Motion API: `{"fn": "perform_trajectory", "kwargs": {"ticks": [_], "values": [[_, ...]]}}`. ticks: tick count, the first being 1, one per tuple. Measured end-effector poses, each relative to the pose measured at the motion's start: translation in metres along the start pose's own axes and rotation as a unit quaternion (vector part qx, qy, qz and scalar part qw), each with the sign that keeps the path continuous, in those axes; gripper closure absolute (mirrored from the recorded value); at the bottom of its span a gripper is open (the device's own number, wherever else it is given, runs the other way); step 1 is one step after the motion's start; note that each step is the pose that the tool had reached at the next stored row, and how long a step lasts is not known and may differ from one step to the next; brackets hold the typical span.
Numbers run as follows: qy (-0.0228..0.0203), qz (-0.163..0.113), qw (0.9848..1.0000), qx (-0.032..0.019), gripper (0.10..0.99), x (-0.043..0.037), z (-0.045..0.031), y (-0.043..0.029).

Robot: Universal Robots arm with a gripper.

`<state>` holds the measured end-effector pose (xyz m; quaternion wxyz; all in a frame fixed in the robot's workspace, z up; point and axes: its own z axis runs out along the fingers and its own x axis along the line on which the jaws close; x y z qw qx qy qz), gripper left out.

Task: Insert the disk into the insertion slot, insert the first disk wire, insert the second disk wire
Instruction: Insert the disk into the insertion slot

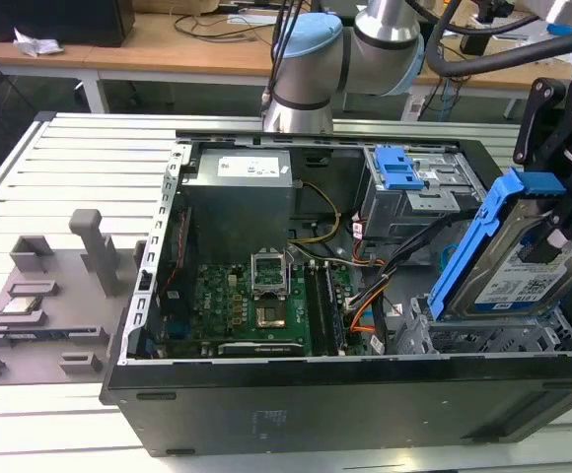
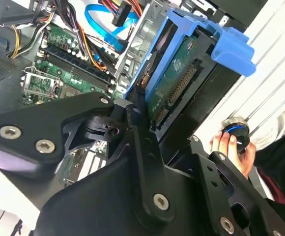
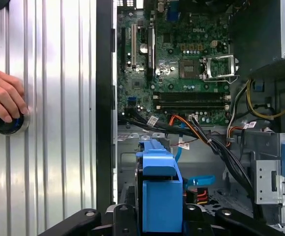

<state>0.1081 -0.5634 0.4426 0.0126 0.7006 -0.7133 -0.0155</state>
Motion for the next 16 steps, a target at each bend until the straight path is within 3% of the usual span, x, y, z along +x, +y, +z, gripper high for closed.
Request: {"fn": "perform_trajectory", "kwargs": {"ticks": [6,16], "values": [[-0.0001,0.0,1.0,0.0,0.725,-0.0107,0.0093,-0.0031],[0.0,0.0,1.0,0.0,0.725,-0.0109,0.023,-0.0037]]}}
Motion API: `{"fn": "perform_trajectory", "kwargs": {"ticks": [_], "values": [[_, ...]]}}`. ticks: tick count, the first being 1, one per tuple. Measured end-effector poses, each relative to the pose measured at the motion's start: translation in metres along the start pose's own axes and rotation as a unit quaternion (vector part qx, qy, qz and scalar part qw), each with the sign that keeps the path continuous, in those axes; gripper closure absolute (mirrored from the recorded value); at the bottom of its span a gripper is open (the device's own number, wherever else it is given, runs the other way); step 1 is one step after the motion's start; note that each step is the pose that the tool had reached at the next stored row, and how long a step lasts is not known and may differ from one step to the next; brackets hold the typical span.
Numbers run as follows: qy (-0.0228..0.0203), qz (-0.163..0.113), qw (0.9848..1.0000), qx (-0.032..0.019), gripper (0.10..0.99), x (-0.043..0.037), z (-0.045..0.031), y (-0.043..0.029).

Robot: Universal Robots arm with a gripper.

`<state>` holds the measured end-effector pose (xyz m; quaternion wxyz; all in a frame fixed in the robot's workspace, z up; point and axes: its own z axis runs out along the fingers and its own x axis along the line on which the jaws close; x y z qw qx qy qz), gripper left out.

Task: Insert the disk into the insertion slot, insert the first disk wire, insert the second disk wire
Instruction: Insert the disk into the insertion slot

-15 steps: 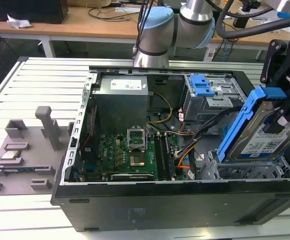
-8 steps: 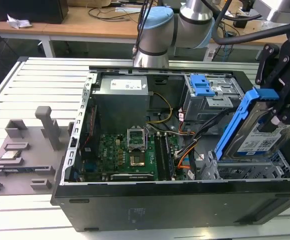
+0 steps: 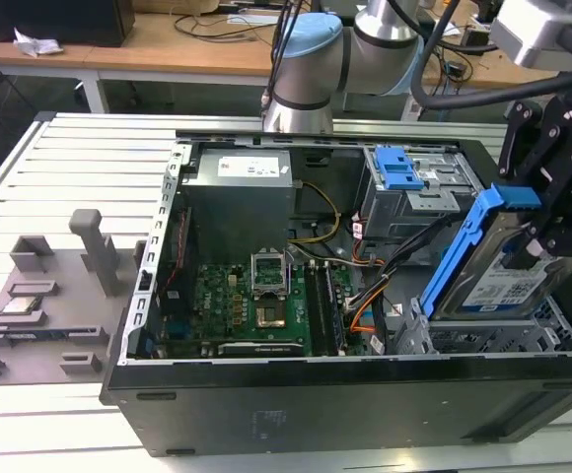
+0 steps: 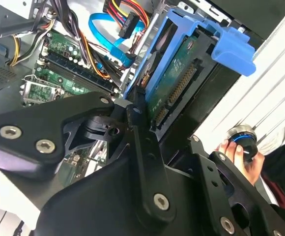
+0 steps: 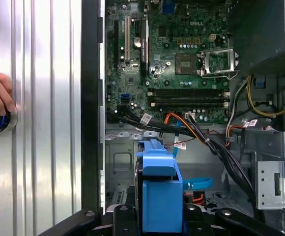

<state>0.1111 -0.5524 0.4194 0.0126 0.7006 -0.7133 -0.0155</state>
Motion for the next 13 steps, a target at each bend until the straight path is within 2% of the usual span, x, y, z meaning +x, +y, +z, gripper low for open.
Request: {"fn": "perform_trajectory", "kwargs": {"ticks": [7,11,13], "values": [[0.0,0.0,1.0,0.0,0.725,0.0,0.0166,-0.0007],[0.0,0.0,1.0,-0.0001,0.725,0.0001,0.0291,-0.0011],[0.0,0.0,1.0,0.0,0.725,0.0001,0.0324,-0.0013]]}}
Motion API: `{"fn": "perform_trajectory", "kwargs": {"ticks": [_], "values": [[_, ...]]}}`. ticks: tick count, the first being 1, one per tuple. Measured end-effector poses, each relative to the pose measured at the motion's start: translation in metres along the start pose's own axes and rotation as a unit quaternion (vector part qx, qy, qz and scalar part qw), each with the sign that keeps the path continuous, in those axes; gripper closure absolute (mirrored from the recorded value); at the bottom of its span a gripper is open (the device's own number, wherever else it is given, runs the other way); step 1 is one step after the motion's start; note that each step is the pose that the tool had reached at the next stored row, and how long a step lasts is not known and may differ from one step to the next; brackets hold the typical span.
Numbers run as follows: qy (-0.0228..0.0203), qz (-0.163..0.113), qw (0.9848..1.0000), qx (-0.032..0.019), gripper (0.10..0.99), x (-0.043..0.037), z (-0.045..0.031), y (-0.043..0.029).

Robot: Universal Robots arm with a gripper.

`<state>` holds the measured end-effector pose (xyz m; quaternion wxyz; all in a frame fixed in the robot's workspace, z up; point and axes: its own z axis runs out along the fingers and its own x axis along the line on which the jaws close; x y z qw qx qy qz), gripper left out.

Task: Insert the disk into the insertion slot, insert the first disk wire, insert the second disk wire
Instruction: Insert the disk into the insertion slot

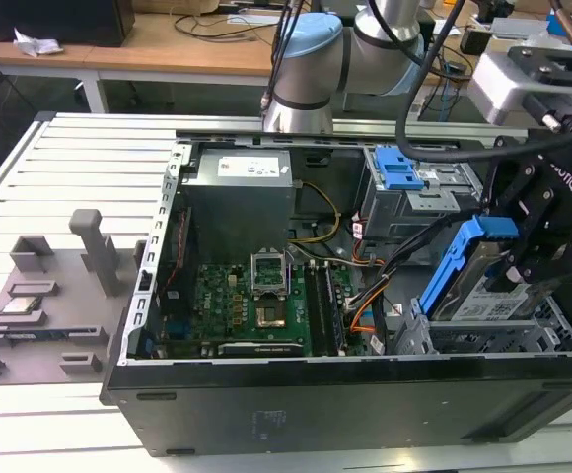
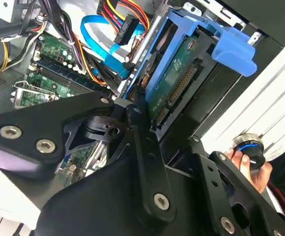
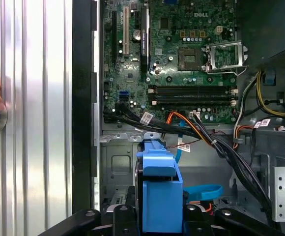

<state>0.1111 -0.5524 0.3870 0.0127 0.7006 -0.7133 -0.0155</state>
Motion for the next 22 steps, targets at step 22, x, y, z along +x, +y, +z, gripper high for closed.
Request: {"fn": "perform_trajectory", "kwargs": {"ticks": [22], "values": [[0.0,0.0,1.0,0.0,0.98,0.0,0.0076,-0.0003]]}}
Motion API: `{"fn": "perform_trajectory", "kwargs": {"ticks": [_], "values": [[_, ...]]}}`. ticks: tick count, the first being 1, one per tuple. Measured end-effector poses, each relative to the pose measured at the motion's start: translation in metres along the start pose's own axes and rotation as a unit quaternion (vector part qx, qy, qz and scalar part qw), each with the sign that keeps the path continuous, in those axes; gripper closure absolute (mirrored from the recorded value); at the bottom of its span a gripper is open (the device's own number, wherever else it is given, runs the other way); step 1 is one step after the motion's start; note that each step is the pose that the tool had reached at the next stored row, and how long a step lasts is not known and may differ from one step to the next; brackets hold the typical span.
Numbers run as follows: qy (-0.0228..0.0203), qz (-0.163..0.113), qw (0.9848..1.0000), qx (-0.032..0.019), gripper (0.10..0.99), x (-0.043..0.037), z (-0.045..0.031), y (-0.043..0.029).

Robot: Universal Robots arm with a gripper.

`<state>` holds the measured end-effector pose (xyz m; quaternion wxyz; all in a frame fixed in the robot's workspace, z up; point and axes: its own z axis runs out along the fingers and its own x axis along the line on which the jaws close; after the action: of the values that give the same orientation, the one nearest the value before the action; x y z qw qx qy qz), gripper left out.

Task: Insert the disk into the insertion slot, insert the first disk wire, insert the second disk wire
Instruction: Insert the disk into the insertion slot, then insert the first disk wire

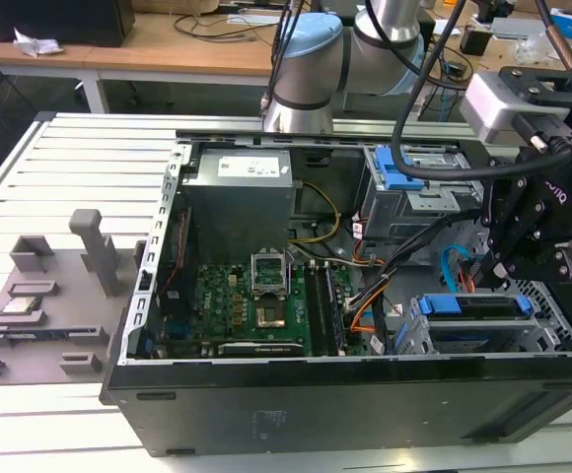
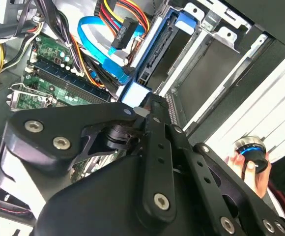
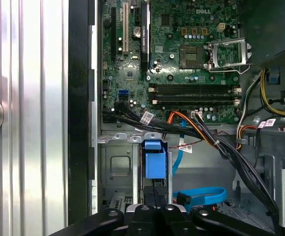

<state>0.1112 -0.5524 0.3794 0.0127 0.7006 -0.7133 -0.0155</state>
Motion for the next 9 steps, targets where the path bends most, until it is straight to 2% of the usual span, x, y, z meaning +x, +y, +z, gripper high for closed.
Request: {"fn": "perform_trajectory", "kwargs": {"ticks": [7,9], "values": [[0.0002,0.0,1.0,0.0,0.98,0.0,-0.0003,-0.0009],[0.0,0.0,1.0,-0.0001,0.98,-0.0002,-0.0006,-0.0138]]}}
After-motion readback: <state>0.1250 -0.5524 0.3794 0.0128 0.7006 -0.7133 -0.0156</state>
